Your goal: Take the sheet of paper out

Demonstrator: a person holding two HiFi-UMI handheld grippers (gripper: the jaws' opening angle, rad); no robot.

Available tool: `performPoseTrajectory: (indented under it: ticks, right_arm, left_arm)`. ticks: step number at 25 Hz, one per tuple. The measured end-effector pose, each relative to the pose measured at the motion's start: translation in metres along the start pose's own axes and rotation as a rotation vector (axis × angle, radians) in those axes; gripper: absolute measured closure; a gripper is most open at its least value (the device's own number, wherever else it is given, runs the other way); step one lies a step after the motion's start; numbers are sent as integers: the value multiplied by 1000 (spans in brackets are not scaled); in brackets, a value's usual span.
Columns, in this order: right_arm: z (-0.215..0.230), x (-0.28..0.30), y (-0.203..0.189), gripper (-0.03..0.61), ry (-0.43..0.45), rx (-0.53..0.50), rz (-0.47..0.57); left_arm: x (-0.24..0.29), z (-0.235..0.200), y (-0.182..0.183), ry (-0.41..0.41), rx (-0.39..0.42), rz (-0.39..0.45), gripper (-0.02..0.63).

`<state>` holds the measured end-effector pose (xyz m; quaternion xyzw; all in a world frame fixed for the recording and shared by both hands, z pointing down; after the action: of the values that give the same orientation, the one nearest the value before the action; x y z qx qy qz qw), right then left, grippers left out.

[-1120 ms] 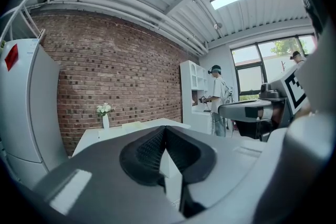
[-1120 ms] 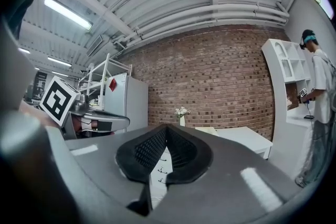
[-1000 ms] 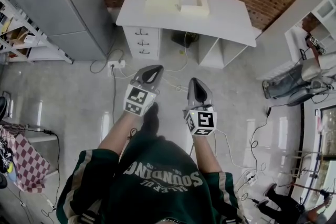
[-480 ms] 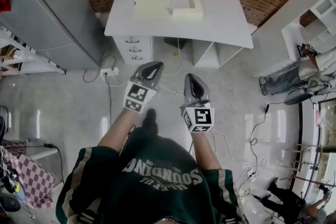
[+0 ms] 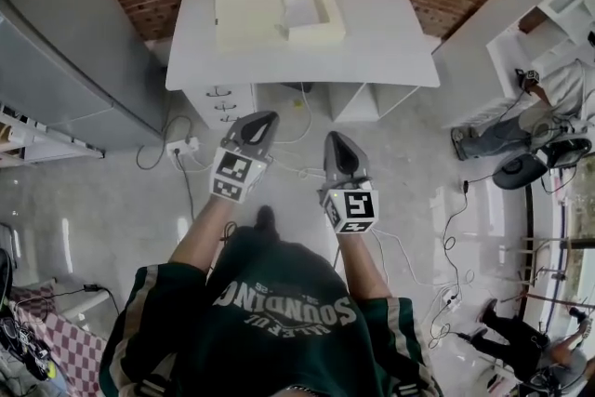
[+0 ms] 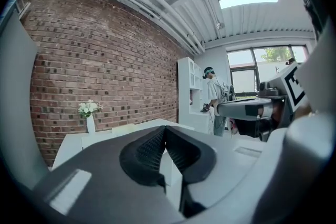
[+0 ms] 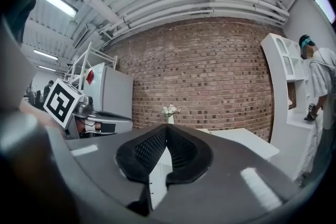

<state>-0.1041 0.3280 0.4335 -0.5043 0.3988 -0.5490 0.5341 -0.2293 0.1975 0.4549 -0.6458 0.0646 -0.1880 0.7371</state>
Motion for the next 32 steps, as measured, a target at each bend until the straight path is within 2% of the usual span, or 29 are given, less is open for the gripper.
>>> performPoseTrajectory:
  ticks: [11,22,32]
  right_arm:
    - [5,43,3,589,-41,13,10]
    - [16,81,8,589,-26,1,7]
    - [59,138,14,589,4,1,4]
  left_arm:
    - [31,-40,-1,-52,1,-8,603]
    - [58,-62,-7,-45,-10,-9,603]
    - [118,-86,-12,-32,-30,-25,603]
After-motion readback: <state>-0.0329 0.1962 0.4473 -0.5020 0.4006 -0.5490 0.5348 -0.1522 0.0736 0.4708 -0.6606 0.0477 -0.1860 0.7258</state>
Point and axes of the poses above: the fingertips, and each gripper's own axes: x forward along the fingers, z to its right, y out of its top, the point moved 6 cm from there along -x, backward along the fingers, and after that the axes turned 9 degrees about x, right-handed, at the moved point
